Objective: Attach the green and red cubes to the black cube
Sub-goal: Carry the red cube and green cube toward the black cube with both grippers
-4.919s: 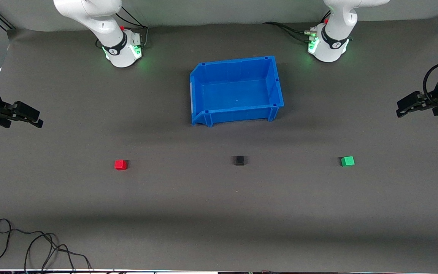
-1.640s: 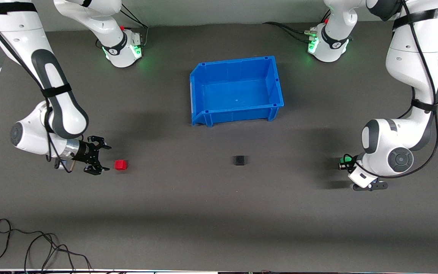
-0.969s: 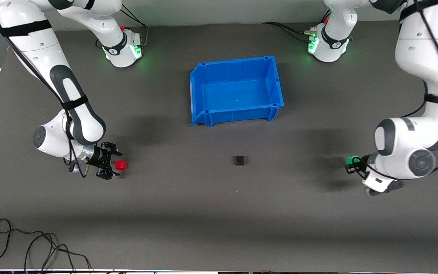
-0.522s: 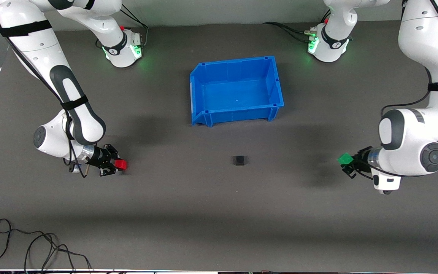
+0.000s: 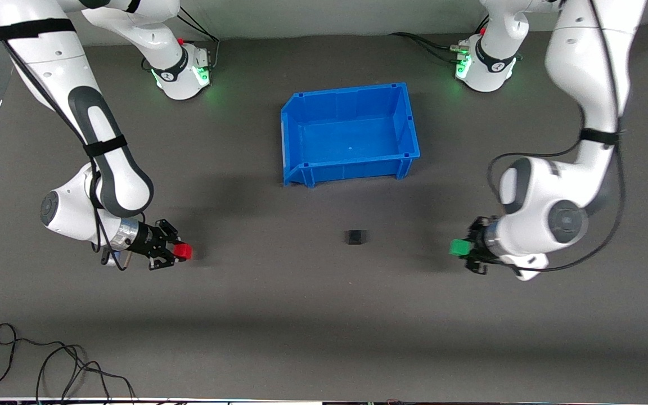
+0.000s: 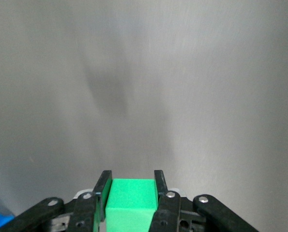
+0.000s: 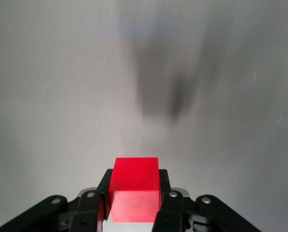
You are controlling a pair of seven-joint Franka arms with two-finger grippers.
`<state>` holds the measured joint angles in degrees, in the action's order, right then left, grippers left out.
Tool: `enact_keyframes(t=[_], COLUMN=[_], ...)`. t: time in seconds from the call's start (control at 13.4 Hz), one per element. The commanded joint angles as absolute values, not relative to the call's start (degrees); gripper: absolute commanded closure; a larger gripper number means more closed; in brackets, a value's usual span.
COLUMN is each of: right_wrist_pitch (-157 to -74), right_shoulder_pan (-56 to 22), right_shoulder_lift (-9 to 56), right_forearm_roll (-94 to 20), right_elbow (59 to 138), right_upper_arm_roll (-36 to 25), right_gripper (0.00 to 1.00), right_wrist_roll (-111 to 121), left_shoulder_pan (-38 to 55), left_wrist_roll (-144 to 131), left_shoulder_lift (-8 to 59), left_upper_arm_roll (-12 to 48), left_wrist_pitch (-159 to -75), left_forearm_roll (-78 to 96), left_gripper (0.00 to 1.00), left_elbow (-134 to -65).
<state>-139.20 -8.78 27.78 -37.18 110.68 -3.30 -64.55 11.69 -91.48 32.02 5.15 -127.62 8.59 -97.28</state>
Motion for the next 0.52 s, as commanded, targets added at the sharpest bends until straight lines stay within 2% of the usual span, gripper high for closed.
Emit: enact_keyframes(t=[0.0, 0.22, 0.45], right_wrist_pitch=[-138.7, -139.1, -140.7], right_shoulder_pan=[-15.1, -21.9, -27.7], right_shoulder_lift=[28.0, 30.7, 36.5], right_forearm_roll=[-38.1, -38.2, -38.2], right_elbow=[107.4, 103.3, 97.1], right_upper_arm_roll=[-4.0, -3.9, -3.9], right_gripper=[0.8, 0.79, 0.79], right_wrist_roll=[-73.7, -80.9, -85.2], left_shoulder_pan=[17.4, 21.1, 24.0], left_wrist_roll=[-95.9, -104.1, -108.6], left_shoulder_lift=[35.7, 38.0, 39.9], left_upper_arm_roll=[4.3, 4.3, 4.3], left_wrist_pitch=[-133.3, -136.9, -139.8], left_forearm_roll=[9.5, 9.7, 9.7], left_gripper=[1.0, 1.0, 1.0], left_elbow=[-97.1, -97.0, -97.0])
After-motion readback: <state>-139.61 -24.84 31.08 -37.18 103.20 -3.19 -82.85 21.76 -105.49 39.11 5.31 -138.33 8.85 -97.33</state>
